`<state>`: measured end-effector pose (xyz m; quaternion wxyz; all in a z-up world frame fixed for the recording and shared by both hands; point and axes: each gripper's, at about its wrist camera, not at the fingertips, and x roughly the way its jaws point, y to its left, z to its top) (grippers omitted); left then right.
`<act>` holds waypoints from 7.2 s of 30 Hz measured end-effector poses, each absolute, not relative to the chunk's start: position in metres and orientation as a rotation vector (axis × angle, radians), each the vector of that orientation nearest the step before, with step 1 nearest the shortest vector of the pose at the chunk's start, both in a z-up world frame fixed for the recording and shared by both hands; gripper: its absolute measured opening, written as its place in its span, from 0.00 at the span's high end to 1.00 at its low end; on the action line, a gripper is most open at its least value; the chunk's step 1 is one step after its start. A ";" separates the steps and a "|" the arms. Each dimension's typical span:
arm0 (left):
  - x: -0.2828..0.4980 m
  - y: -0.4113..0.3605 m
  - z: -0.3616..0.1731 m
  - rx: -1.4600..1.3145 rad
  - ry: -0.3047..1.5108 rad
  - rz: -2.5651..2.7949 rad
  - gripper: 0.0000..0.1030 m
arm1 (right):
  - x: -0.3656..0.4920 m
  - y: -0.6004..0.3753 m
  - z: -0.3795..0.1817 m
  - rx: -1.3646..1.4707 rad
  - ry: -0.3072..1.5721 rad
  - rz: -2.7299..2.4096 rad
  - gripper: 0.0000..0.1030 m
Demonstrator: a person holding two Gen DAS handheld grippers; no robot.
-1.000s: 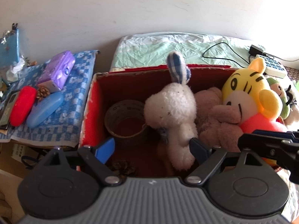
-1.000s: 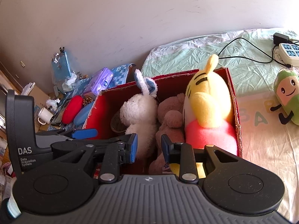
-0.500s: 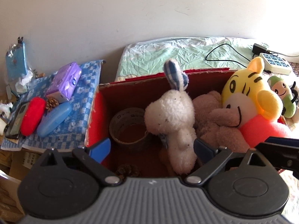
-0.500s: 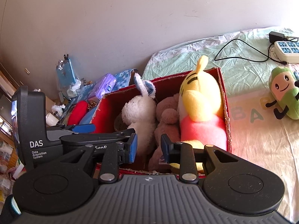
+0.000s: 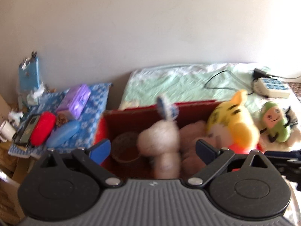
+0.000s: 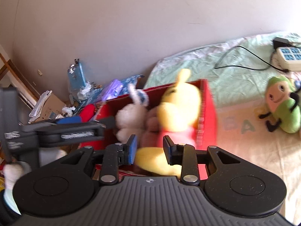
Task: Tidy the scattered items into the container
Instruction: 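Withdraw the right gripper from the box toward the green pickle plush, then lower the right gripper onto the green pickle plush, then close the right gripper on the green pickle plush and lift it, then carry the green pickle plush with the right gripper over the red box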
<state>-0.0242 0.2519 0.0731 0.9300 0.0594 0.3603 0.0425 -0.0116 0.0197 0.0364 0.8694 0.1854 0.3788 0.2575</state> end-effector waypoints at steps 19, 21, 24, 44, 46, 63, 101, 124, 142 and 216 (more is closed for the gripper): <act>-0.021 0.072 0.072 0.113 0.737 -0.074 0.06 | -0.004 -0.122 0.017 0.416 0.854 0.451 0.67; -0.020 0.054 0.067 0.112 0.743 -0.098 0.06 | -0.004 -0.138 0.014 0.420 0.864 0.430 0.67; -0.019 0.031 0.060 0.123 0.745 -0.126 0.06 | -0.003 -0.159 0.010 0.432 0.879 0.391 0.66; 0.006 -0.012 0.014 0.173 0.834 -0.105 0.06 | 0.045 -0.200 -0.004 0.435 0.906 0.361 0.66; 0.006 -0.017 0.009 0.182 0.841 -0.110 0.06 | 0.047 -0.202 -0.005 0.443 0.904 0.362 0.66; 0.021 -0.036 -0.012 0.141 0.868 -0.194 0.06 | 0.059 -0.231 -0.012 0.480 0.879 0.277 0.66; 0.078 -0.107 -0.084 0.287 0.886 -0.502 0.16 | 0.120 -0.251 -0.078 0.596 1.033 0.404 0.59; 0.068 -0.092 -0.071 0.219 0.886 -0.458 0.41 | 0.081 -0.257 -0.053 0.629 0.982 0.317 0.72; 0.080 -0.041 -0.045 0.119 0.770 -0.286 0.22 | 0.129 -0.200 -0.040 0.498 0.907 0.515 0.53; -0.062 0.212 0.073 0.094 0.532 -0.173 0.39 | 0.007 0.066 0.093 0.408 0.617 0.603 0.49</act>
